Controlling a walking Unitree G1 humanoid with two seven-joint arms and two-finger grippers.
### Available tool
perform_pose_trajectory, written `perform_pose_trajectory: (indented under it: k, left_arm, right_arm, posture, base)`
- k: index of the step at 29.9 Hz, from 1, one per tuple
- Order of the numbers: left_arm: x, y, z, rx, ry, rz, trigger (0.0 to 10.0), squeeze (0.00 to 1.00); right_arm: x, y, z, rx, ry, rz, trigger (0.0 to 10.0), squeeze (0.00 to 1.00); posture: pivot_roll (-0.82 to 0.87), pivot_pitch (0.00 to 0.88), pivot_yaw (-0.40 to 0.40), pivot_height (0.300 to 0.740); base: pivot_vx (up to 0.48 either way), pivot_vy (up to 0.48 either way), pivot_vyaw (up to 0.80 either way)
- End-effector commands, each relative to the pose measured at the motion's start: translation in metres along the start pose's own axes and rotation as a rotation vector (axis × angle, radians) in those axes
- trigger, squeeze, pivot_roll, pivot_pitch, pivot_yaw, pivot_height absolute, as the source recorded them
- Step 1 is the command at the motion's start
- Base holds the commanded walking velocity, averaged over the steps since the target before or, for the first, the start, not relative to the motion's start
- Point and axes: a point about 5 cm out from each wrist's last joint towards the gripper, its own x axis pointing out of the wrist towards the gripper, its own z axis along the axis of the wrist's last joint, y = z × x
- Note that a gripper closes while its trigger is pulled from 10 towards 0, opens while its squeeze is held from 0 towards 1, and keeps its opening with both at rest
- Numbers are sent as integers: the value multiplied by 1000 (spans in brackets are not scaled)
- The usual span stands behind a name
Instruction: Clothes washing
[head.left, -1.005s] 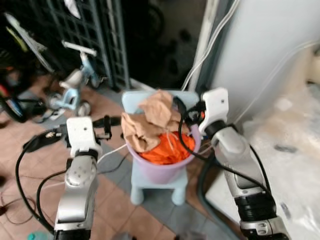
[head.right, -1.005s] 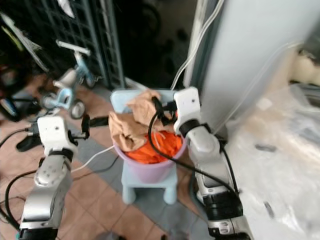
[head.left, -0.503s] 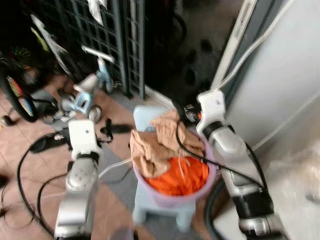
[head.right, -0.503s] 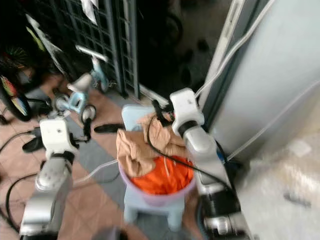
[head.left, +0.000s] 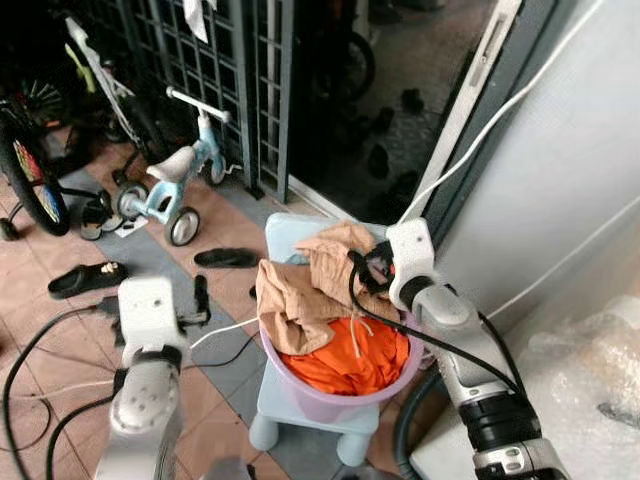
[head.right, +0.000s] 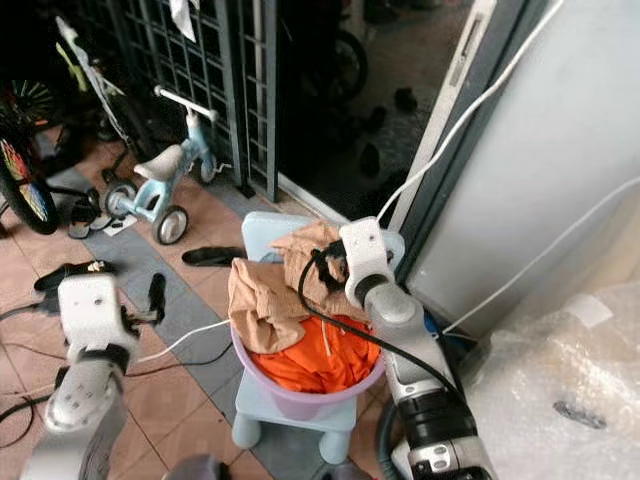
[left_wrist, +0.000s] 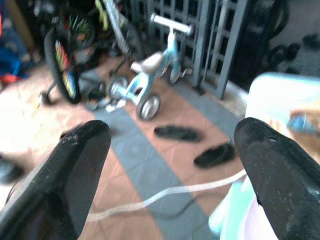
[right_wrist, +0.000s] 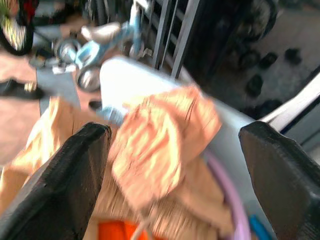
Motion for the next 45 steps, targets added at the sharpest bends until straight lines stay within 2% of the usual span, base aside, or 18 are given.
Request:
perform_pose_trajectory:
  k: [1, 3, 5, 6, 10, 12, 14, 17, 25, 32, 33, 34, 35, 40, 45]
  left_arm:
    - [-5, -1, 6, 7, -8, 4, 10000, 0]
    - [-19, 5, 5, 10, 17, 30, 10000, 0]
    - [-24, 7, 5, 8, 30, 36, 10000, 0]
    - [-34, 8, 6, 14, 42, 37, 10000, 0]
    - [-40, 9, 8, 22, 48, 35, 10000, 0]
    - [-51, 6, 12, 37, 48, 24, 10000, 0]
    - [-53, 6, 13, 38, 48, 24, 10000, 0]
    - [-63, 11, 20, 54, 39, 57, 10000, 0]
    - [-79, 17, 21, 56, 78, 106, 10000, 0]
    - [-88, 19, 25, 52, 95, 126, 10000, 0]
    - [-89, 20, 25, 53, 99, 131, 10000, 0]
    - [-90, 21, 25, 55, 104, 136, 10000, 0]
    - [-93, 22, 25, 56, 113, 143, 10000, 0]
    - [-97, 20, 23, 54, 131, 148, 10000, 0]
    - [-97, 17, 23, 48, 136, 147, 10000, 0]
  right_arm:
    - [2, 0, -7, 11, 39, 9, 10000, 0]
    - [6, 3, -11, 20, 67, 6, 10000, 0]
    - [9, 4, -12, 26, 83, 0, 10000, 0]
    - [11, 6, -12, 36, 83, -2, 10000, 0]
    - [17, 9, -11, 40, 83, -5, 10000, 0]
    - [27, 15, -7, 42, 61, 9, 10000, 0]
    - [29, 16, -5, 40, 53, 15, 10000, 0]
    - [40, 24, 7, 16, 15, 41, 10000, 0]
    - [49, 37, 19, -29, -57, 73, 10000, 0]
    - [59, 48, 20, -117, -27, 34, 10000, 0]
    - [60, 50, 19, -129, -17, 36, 7922, 0]
    - [61, 50, 16, -152, 15, 24, 1216, 0]
    - [62, 48, 11, -172, 70, -4, 0, 0]
    - [64, 38, 7, -170, 129, -66, 0, 0]
    - [65, 34, 10, -149, 131, -79, 0, 0]
  posture:
    - [203, 92, -116, 740]
    - [233, 140, -130, 740]
    - [233, 140, -130, 740]
    - [253, 180, -134, 740]
    - [258, 193, -134, 740]
    - [274, 231, -134, 740]
    - [275, 236, -134, 740]
    - [283, 279, -151, 740]
    - [301, 327, -182, 740]
    - [330, 371, -202, 740]
    - [333, 375, -205, 740]
    - [335, 380, -209, 740]
    - [336, 382, -212, 740]
    - [331, 387, -226, 740]
    - [327, 382, -232, 740]
  base:
    - [0, 0, 0]
    - [0, 0, 0]
    - [0, 0, 0]
    - [0, 0, 0]
    - [0, 0, 0]
    - [0, 0, 0]
    - [0, 0, 0]
    - [0, 0, 0]
    - [0, 0, 0]
    - [0, 0, 0]
    - [0, 0, 0]
    - [0, 0, 0]
    - [0, 0, 0]
    - [0, 0, 0]
    - [0, 0, 0]
